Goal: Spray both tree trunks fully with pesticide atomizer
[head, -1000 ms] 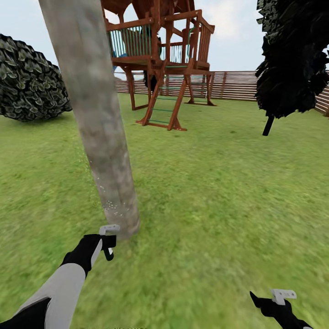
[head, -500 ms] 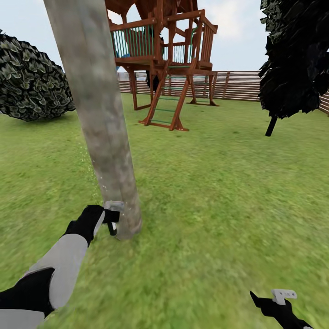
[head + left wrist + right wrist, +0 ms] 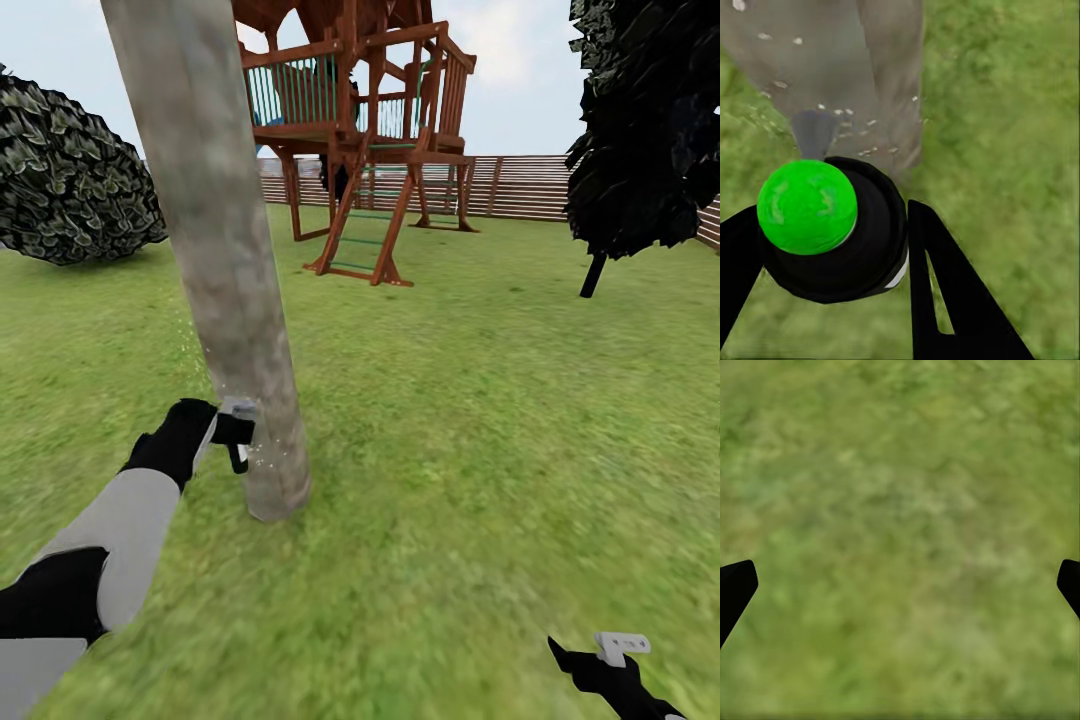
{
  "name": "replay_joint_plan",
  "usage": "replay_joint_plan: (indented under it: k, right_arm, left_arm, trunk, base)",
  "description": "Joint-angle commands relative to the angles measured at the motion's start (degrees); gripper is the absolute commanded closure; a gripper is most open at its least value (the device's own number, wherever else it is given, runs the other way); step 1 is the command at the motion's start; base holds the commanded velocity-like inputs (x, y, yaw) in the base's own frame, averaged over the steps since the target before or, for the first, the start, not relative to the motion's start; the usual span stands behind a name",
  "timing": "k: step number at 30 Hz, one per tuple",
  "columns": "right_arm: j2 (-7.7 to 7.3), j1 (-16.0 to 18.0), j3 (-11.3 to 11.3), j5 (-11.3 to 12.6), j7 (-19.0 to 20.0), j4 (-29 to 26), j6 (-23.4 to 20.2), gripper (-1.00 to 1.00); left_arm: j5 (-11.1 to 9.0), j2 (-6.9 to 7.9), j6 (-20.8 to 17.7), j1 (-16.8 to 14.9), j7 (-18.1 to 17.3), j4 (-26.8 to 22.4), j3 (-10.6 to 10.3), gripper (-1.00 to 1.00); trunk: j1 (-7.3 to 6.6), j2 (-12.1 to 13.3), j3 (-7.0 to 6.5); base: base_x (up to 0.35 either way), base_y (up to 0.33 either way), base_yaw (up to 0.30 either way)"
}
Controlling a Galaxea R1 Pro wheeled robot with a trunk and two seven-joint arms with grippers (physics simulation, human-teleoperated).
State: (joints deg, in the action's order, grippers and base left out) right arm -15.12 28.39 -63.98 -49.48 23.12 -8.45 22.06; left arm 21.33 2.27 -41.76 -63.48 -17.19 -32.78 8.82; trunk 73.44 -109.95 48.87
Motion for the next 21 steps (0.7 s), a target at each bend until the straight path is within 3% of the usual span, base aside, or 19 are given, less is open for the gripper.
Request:
replay_joint_plan:
  k: [1,2,4,11,12,14,15,18,21]
  right_arm:
    - [0.0,0.0,0.0,0.0,0.0,0.01,0.0,-1.0]
    - [0.0,0.0,0.0,0.0,0.0,0.01,0.0,-1.0]
    - [0.0,0.0,0.0,0.0,0.0,-0.05,0.0,-1.0]
    - [0.0,0.0,0.0,0.0,0.0,0.0,0.0,-1.0]
    - [0.0,0.0,0.0,0.0,0.0,0.01,0.0,-1.0]
    - [0.0,0.0,0.0,0.0,0.0,0.01,0.0,-1.0]
    - [0.0,0.0,0.0,0.0,0.0,0.01,0.0,-1.0]
    - [0.0,0.0,0.0,0.0,0.0,0.01,0.0,-1.0]
    - [0.0,0.0,0.0,0.0,0.0,0.01,0.0,-1.0]
  left_arm:
    - [-0.51,1.64,-0.07,-0.09,-0.19,-0.09,0.01,1.0]
    - [-0.53,2.87,-0.03,-0.13,-1.29,-0.14,0.01,1.0]
    - [-0.43,3.82,0.11,-0.09,-3.96,-1.09,-0.11,1.0]
    - [-0.56,3.0,0.16,0.32,-4.59,-4.82,-0.07,1.0]
    - [-0.58,2.35,0.27,0.63,-4.6,-4.68,-1.31,1.0]
    - [-0.64,1.77,0.38,0.87,-4.73,-3.94,-6.38,1.0]
    - [-0.68,1.7,0.51,0.96,-4.75,-3.46,-7.2,1.0]
    - [-0.82,1.55,0.28,0.92,-4.71,-2.52,-8.09,1.0]
    - [-1.68,1.44,-0.16,-2.62,-4.63,-2.7,-8.08,1.0]
  trunk:
    - [0.0,0.0,0.0]
    - [0.0,0.0,0.0]
    - [0.0,0.0,0.0]
    - [0.0,0.0,0.0]
    - [0.0,0.0,0.0]
    - [0.0,0.0,0.0]
    - [0.0,0.0,0.0]
    - [0.0,0.0,0.0]
    - [0.0,0.0,0.0]
  base:
    - [0.0,0.0,0.0]
    - [0.0,0.0,0.0]
    - [0.0,0.0,0.0]
    - [-0.103,0.0,0.0]
    - [-0.032,0.0,0.0]
    - [-0.009,0.0,0.0]
    - [-0.003,0.0,0.0]
    - [0.0,0.0,0.0]
    - [0.0,0.0,0.0]
